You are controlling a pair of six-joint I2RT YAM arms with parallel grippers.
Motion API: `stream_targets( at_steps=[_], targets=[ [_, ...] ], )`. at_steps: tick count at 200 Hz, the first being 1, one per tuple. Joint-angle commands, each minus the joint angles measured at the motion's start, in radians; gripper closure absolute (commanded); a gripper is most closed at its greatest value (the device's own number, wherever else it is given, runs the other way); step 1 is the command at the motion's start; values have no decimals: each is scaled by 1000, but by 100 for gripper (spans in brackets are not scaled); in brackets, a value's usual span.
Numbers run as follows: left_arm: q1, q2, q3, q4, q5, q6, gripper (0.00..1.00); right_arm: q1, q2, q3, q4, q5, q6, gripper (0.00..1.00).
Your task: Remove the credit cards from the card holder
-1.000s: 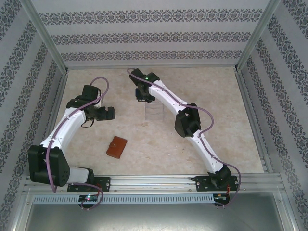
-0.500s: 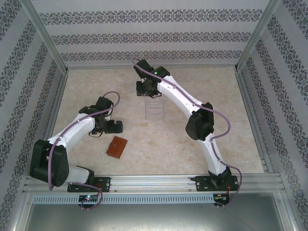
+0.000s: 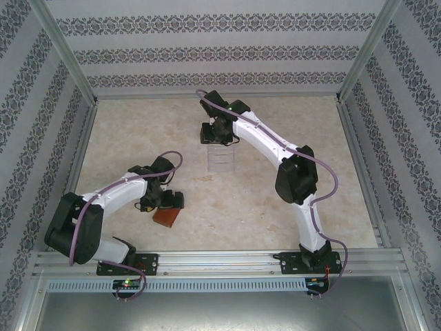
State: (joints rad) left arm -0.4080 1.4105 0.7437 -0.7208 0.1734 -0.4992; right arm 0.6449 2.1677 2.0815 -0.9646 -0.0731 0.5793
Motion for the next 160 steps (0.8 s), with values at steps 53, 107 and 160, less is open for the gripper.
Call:
stream_targets(
  at_steps=[53, 107, 160],
  targets=[
    [-104, 28, 6, -21, 56, -52, 0, 2, -83, -90, 41, -24, -15, 57],
    [-163, 77, 36, -45, -18, -99, 3, 2, -104, -139, 63, -24, -19, 57],
    [-184, 150, 73, -45, -38, -102, 9, -16, -156, -214, 77, -11, -28, 57]
  ],
)
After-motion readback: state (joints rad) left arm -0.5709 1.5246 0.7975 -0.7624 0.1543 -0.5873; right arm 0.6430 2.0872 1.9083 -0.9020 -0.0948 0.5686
